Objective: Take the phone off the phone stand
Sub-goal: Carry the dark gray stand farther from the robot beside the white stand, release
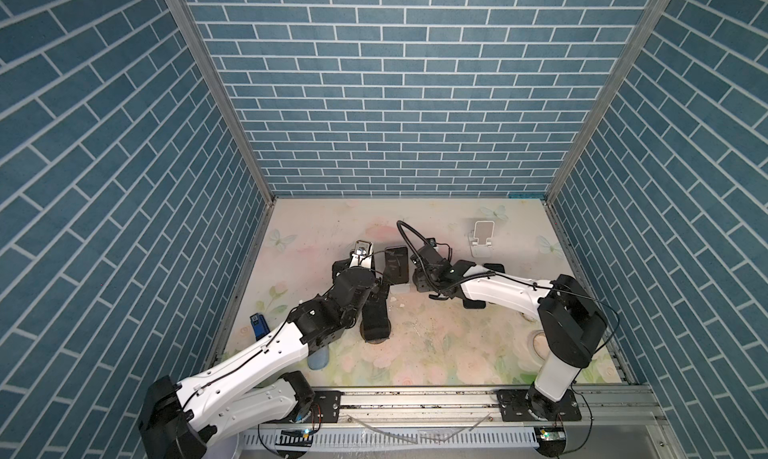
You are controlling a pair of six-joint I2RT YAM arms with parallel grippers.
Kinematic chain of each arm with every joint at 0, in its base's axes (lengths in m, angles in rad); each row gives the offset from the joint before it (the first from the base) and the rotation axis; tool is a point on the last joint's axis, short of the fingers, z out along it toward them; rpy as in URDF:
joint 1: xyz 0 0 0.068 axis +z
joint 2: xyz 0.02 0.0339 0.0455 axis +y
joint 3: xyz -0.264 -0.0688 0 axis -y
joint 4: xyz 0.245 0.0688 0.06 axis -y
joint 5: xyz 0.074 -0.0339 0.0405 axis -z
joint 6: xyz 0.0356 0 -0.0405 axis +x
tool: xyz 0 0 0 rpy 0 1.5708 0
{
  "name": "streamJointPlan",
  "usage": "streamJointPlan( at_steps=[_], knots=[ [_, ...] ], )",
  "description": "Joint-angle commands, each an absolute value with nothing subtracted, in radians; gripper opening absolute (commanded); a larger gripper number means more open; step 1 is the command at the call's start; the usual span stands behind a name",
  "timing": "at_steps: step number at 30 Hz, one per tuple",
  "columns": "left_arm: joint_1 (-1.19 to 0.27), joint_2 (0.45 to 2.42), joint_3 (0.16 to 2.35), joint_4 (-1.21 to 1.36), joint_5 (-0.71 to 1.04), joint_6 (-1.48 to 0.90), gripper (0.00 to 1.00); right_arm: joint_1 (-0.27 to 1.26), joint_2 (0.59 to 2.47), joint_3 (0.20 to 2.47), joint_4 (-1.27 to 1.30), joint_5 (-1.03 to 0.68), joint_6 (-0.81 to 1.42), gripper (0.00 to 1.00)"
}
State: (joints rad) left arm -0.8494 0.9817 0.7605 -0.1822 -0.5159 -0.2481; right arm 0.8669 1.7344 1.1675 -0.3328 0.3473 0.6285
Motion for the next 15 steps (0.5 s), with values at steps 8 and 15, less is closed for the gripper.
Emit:
streamJointPlan(
  at_steps=[8,15],
  knots=[
    [-0.854,1.006,0.78,-0.182,-0.52,-0.241,1.0,0.698,1.66,1.173,-0.351,0.372,0.528,0.4],
    [-0.854,1.005,0.785,-0.196,-0.525,-0.244,1.0,0.585,1.726,1.233,-0.328,0.303,0.449,0.4]
  ],
)
